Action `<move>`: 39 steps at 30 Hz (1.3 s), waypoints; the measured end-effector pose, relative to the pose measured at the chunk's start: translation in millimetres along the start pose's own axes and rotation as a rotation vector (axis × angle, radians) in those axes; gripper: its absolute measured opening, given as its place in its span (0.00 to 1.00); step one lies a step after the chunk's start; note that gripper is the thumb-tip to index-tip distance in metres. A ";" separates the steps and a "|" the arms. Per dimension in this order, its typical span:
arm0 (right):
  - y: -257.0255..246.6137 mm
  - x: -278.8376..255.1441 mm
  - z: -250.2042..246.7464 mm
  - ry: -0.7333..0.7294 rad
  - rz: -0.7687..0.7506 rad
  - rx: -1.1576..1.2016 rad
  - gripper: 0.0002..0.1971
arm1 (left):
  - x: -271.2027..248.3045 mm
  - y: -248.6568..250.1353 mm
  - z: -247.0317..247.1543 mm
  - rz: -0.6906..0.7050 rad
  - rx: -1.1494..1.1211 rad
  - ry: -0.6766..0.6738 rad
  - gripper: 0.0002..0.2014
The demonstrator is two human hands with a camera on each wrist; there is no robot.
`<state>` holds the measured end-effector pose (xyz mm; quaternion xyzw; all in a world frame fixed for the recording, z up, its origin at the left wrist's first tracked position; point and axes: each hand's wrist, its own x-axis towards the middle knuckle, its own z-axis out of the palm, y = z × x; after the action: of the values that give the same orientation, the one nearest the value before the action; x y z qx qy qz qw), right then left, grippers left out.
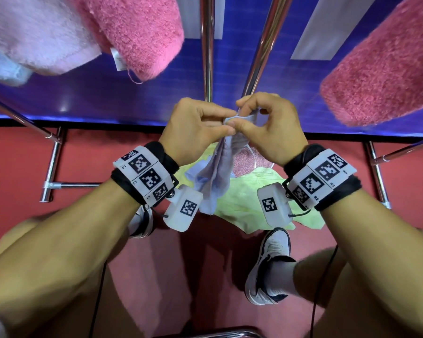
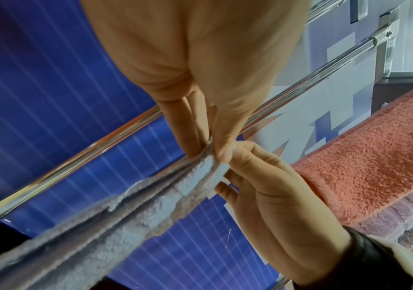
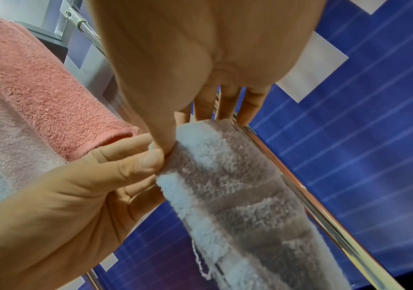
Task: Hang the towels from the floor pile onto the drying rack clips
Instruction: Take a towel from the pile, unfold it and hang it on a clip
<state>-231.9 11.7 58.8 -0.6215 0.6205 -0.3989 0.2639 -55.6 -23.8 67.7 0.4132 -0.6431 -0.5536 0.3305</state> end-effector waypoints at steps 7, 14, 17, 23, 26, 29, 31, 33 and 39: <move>3.6 -0.5 -6.8 -0.075 0.012 0.109 0.20 | 3.0 0.1 -4.2 0.051 -0.028 0.000 0.11; 8.1 6.0 -9.6 -0.125 0.080 0.087 0.13 | 5.2 2.8 -12.1 0.105 0.009 0.095 0.12; 1.2 5.8 -10.9 -0.128 0.094 0.146 0.14 | 1.7 9.0 -16.7 0.126 0.024 0.127 0.11; -23.0 -3.6 -15.0 -0.139 -0.006 0.110 0.07 | -20.7 17.9 -27.7 0.114 -0.045 0.204 0.10; -39.9 -16.8 -19.3 -0.113 -0.009 0.203 0.07 | -35.1 32.9 -29.1 0.142 -0.071 0.218 0.11; -59.2 -26.7 -30.8 -0.040 -0.038 0.195 0.09 | -43.3 55.4 -27.5 0.189 -0.053 0.225 0.13; -78.2 -30.0 -43.9 -0.008 -0.083 0.168 0.08 | -48.9 75.6 -28.1 0.237 -0.017 0.219 0.13; -100.4 -30.3 -58.6 0.016 -0.125 0.159 0.07 | -53.3 96.4 -31.8 0.276 -0.003 0.219 0.13; -182.8 -39.5 -113.3 0.141 -0.269 0.099 0.04 | -76.4 184.5 -40.5 0.428 0.016 0.214 0.13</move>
<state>-219.2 86.0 264.0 -0.6557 0.5281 -0.5035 0.1942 -16.8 35.4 258.8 0.3263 -0.6817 -0.4188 0.5034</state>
